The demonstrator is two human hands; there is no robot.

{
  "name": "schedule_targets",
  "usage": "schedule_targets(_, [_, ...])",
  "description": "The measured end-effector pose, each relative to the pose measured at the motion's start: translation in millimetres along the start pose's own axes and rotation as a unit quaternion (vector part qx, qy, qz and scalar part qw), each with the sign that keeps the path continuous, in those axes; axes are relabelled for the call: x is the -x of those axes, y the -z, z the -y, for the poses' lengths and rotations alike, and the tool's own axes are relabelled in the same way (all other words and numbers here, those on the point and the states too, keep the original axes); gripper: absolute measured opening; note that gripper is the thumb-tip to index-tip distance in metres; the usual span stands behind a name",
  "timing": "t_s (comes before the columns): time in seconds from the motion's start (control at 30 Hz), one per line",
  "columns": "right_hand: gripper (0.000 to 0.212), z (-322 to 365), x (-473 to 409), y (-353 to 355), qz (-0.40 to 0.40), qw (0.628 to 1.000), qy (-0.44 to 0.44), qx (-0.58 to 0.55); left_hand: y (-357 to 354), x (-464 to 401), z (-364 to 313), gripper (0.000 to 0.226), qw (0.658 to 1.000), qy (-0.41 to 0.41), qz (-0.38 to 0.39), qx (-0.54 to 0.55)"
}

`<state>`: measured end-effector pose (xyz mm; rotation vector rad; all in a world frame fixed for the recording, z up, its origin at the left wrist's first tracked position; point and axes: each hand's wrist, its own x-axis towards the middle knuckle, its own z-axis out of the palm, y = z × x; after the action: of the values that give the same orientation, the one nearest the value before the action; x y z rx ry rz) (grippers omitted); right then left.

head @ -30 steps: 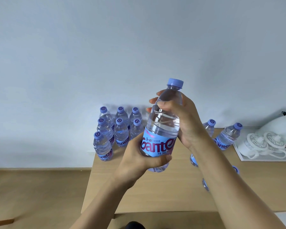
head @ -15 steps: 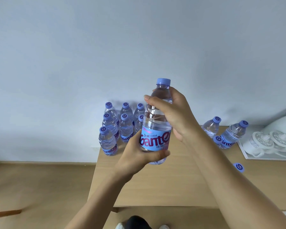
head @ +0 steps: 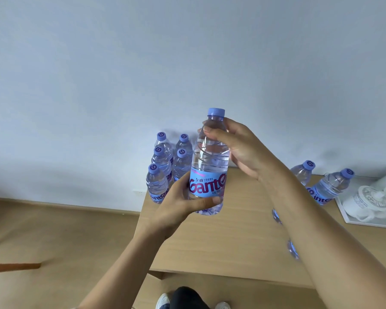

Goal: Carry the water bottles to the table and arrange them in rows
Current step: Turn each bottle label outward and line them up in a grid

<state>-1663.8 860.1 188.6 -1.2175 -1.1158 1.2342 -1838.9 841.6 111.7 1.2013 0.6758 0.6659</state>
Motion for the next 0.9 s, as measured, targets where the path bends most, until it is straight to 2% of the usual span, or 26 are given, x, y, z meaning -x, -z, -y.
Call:
schedule_targets(0.13, [0.024, -4, -3, 1, 0.023, 0.999, -0.022, 0.025, 10, -1, 9, 0.051, 0.999, -0.003, -0.029, -0.013])
schedule_targets(0.23, [0.01, -11, -5, 1, 0.029, 0.999, -0.031, 0.019, 14, -1, 14, 0.053, 0.999, 0.002, -0.04, -0.027])
schedule_targets(0.3, [0.008, -14, -6, 1, 0.025, 0.999, -0.039, 0.017, 16, -1, 18, 0.054, 0.998, 0.004, -0.045, -0.031])
schedule_targets(0.53, [0.018, -29, -10, 2, 0.013, 0.998, -0.058, 0.03, 19, -3, 35, 0.048, 0.997, 0.012, -0.058, -0.049])
schedule_targets(0.77, [0.034, -73, -11, -1, 0.011, 0.989, -0.151, 0.007, 27, -3, 78, 0.048, 0.994, 0.061, -0.063, -0.072])
schedule_targets(0.9, [0.04, -89, -15, -7, 0.01, 0.986, -0.166, 0.011, 36, -3, 90, 0.05, 0.992, 0.073, -0.058, -0.082])
